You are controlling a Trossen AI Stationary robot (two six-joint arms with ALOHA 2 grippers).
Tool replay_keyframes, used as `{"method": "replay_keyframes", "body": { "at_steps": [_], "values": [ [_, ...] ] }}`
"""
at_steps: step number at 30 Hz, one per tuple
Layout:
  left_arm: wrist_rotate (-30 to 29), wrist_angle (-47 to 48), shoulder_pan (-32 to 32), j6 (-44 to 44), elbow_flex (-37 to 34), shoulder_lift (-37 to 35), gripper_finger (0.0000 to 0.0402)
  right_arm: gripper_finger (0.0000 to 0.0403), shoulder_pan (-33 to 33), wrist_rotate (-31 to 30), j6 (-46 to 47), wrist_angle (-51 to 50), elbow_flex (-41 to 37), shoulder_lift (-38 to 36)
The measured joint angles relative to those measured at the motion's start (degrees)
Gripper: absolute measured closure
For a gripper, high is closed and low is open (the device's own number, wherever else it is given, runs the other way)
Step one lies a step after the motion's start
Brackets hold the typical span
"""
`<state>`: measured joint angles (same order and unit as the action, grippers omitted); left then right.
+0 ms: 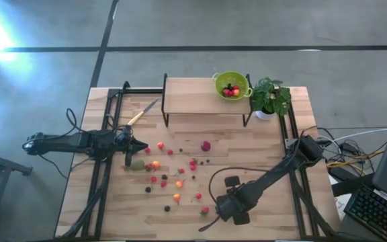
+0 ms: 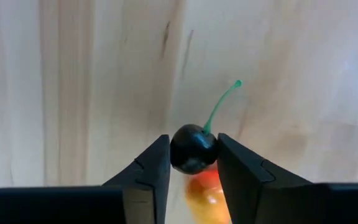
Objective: Build produce basket
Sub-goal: Put the black cherry into the green basket
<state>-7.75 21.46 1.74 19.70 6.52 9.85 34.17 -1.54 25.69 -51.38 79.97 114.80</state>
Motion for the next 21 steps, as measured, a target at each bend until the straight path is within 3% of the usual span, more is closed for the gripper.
{"method": "replay_keyframes", "body": {
  "at_steps": [6,10,16,21],
  "values": [
    [0.0,0.0,0.0,0.0,0.0,0.0,0.0381,0.0286,-3.3,-1.0,-3.4,-5.7,3.7,0.0],
    [0.0,0.0,0.0,0.0,0.0,0.0,0.0381,0.0277,-5.5,-7.5,-7.5,-13.3,7.1,-0.1],
    [0.0,0.0,0.0,0.0,0.0,0.0,0.0381,0.0298,-10.4,-18.8,-10.6,-25.4,13.0,-0.3],
    [0.0,0.0,0.0,0.0,0.0,0.0,0.0381,0.0294,-15.7,-22.7,-13.1,-28.5,15.7,-3.4]
  ]
}}
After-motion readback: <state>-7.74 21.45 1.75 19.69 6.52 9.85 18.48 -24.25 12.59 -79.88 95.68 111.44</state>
